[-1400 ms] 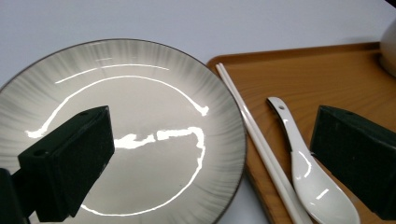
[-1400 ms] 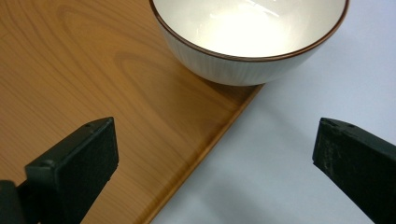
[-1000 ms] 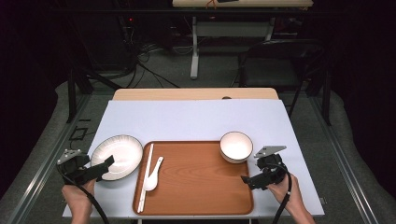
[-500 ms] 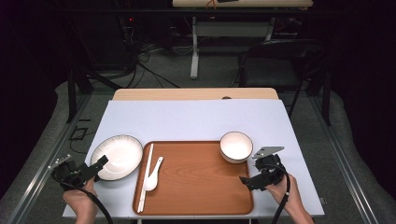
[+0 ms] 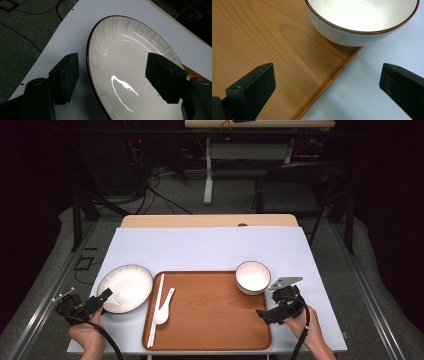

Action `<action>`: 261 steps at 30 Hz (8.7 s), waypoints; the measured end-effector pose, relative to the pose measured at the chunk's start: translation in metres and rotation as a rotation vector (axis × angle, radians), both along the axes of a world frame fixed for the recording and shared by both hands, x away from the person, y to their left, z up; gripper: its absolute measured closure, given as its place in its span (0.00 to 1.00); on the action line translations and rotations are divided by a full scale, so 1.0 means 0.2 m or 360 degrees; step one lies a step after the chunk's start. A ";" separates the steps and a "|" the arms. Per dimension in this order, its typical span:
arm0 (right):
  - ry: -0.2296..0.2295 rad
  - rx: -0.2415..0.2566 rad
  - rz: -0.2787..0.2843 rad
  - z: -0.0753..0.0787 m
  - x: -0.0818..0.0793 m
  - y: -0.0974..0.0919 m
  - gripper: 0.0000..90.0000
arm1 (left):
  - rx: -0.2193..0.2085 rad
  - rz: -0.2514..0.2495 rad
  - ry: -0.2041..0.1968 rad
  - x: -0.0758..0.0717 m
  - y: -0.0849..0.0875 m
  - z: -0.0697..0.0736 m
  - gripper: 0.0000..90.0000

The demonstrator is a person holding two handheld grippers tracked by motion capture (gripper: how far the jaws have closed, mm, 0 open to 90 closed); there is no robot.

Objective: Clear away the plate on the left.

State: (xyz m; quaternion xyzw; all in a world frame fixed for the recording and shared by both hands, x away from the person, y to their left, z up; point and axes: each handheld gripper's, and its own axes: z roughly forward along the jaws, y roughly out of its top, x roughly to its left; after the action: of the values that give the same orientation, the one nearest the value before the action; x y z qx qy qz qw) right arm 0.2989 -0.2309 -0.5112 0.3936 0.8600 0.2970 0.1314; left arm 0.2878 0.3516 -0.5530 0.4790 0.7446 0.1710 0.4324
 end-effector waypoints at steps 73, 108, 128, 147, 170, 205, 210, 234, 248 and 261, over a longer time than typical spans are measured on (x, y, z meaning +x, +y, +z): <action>-0.0044 0.0088 0.0042 0.04 0.00 0.03 0.00 | 0.0026 -0.0273 -0.0325 -0.05 0.05 0.29 0.92; -0.0049 0.0127 0.0104 0.05 -0.01 0.11 0.00 | -0.0089 -0.0754 -0.0346 0.00 -0.29 0.36 0.91; -0.0052 0.0170 0.0179 0.07 0.00 0.23 0.00 | -0.0111 -0.0985 -0.0312 0.06 -0.50 0.35 0.91; -0.0033 0.0196 0.0287 0.07 0.02 0.38 0.04 | -0.0115 -0.1178 -0.0255 0.10 -0.73 0.30 0.91; 0.0244 0.0333 0.0259 -0.02 0.13 0.43 0.63 | -0.0108 -0.1380 -0.0224 0.14 -0.96 0.24 0.90; 0.0209 0.0184 0.0112 -0.08 0.12 0.46 0.79 | 0.0188 -0.1412 -0.0003 0.21 -1.01 0.10 0.91; 0.0212 0.0175 0.0112 -0.08 0.12 0.46 0.78 | 0.0231 -0.1426 0.0036 0.21 -1.03 0.09 0.90; 0.0255 0.0128 0.0159 -0.10 0.11 0.46 0.76 | 0.0297 -0.1476 0.0192 0.20 -1.05 0.05 0.86; 0.0260 0.0135 0.0178 -0.11 0.10 0.48 0.76 | 0.0327 -0.1471 0.0190 0.20 -1.04 0.06 0.88; 0.0276 0.0133 0.0200 -0.11 0.09 0.48 0.75 | 0.0329 -0.1471 0.0199 0.19 -1.04 0.06 0.88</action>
State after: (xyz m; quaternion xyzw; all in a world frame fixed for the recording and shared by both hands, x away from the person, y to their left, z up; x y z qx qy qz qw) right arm 0.3172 -0.1347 -0.5331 0.3684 0.8779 0.3050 0.0212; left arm 0.3264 0.1432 -0.5408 0.8097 0.4573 0.0048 0.3677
